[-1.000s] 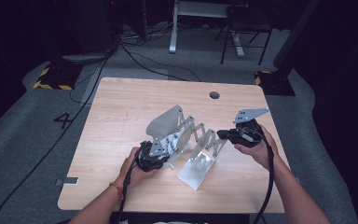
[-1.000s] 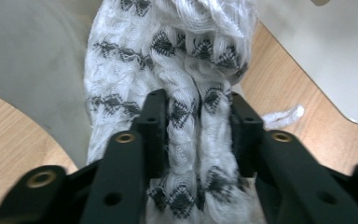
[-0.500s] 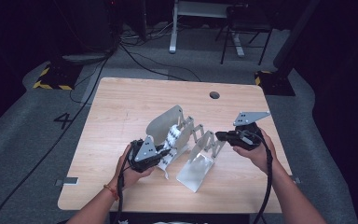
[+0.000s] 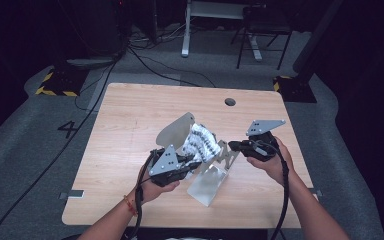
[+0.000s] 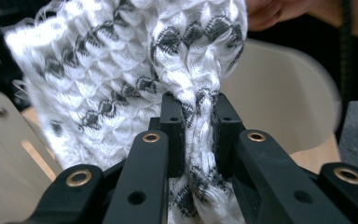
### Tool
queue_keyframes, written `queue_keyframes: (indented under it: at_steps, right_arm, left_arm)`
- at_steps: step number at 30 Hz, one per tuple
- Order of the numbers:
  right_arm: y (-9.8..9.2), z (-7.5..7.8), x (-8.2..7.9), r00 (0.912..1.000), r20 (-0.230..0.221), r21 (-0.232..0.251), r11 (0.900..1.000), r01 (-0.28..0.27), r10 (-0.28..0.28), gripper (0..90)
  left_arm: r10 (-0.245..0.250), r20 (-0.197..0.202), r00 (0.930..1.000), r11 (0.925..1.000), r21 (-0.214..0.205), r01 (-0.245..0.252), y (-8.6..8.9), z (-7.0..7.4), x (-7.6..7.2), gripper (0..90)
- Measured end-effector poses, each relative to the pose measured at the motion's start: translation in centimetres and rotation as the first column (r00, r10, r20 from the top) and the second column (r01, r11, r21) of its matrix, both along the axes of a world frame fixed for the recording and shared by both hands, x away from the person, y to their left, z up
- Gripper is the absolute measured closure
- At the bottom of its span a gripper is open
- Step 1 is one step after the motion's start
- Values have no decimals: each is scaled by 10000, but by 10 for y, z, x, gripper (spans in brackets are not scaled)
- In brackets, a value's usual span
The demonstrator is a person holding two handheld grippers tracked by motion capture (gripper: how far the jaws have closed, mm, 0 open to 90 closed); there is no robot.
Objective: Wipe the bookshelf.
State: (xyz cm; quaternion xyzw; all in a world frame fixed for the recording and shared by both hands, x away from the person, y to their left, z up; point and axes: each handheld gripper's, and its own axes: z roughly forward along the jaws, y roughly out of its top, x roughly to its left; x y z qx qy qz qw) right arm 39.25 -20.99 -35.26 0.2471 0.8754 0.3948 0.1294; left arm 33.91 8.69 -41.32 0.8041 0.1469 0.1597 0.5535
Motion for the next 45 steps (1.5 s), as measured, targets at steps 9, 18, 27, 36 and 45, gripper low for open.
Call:
queue_keyframes:
  at_steps: [9, 18, 27, 36, 45]
  right_arm:
    - [5, 0, -2, 9998, 123, -101, 9999, -135, 136, 898]
    - [9, -1, -3, 9996, 156, 15, 9998, -217, 217, 898]
    - [11, -2, -4, 9995, 215, 159, 9996, -244, 240, 898]
    - [12, -3, -4, 9993, 286, 133, 9996, -246, 242, 898]
    - [12, -3, -5, 9992, 323, 104, 9997, -239, 236, 898]
  left_arm:
    - [413, -811, 9959, 9972, 650, -361, 0, -32, 21, 792]
    - [438, -1082, 9932, 9904, 1351, -289, -10, -53, 27, 792]
    - [515, -1465, 9879, 9744, 2242, -175, -16, -73, 30, 791]
    - [515, -722, 9961, 9865, 1588, -395, -12, -45, 24, 791]
    - [414, 196, 9989, 9970, 644, -426, -9, -1, 23, 791]
